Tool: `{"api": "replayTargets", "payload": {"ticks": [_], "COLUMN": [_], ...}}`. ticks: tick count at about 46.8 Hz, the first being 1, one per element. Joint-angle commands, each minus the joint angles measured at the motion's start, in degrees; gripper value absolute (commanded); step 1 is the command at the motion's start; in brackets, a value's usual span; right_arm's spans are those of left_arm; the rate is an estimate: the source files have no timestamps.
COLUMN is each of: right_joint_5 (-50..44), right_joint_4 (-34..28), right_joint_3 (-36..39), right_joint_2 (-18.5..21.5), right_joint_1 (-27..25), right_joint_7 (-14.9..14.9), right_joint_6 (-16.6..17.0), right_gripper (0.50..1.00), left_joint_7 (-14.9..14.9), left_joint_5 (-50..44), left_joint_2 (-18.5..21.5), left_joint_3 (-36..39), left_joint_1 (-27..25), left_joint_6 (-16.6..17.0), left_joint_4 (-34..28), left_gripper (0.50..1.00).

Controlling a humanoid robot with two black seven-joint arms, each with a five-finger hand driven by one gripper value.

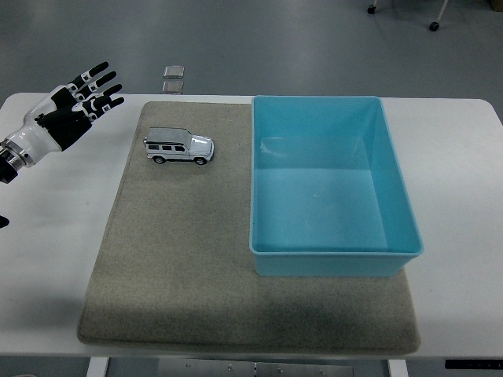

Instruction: Left hand put the white car in the blue box

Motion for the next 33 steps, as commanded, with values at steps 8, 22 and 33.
{"api": "replayTargets", "payload": {"ticks": [8,22,33], "right_joint_5": [0.0,0.0,0.0], "right_joint_4": [0.0,0.0,0.0], "right_joint_3": [0.0,0.0,0.0], "right_joint_2": [0.0,0.0,0.0], "right_joint_1": [0.0,0.0,0.0], "right_joint_7": [0.0,0.0,0.0], "right_joint_6": [0.0,0.0,0.0], "right_gripper": [0.936,0.936,0.936], "left_joint_7": [-0.1,-2.0,-2.2], "left_joint_5": [5.5,33.6,48.4], "left_joint_2": [0.7,4.2,4.8], "left_joint_3": [0.5,0.4,1.7], "left_joint_1": [-2.6,-8.6,-12.6], "left_joint_6": [0.0,0.0,1.5], "left_joint_4": [0.8,0.2,0.0], "left_gripper": [0.999,0.996,0.996]}}
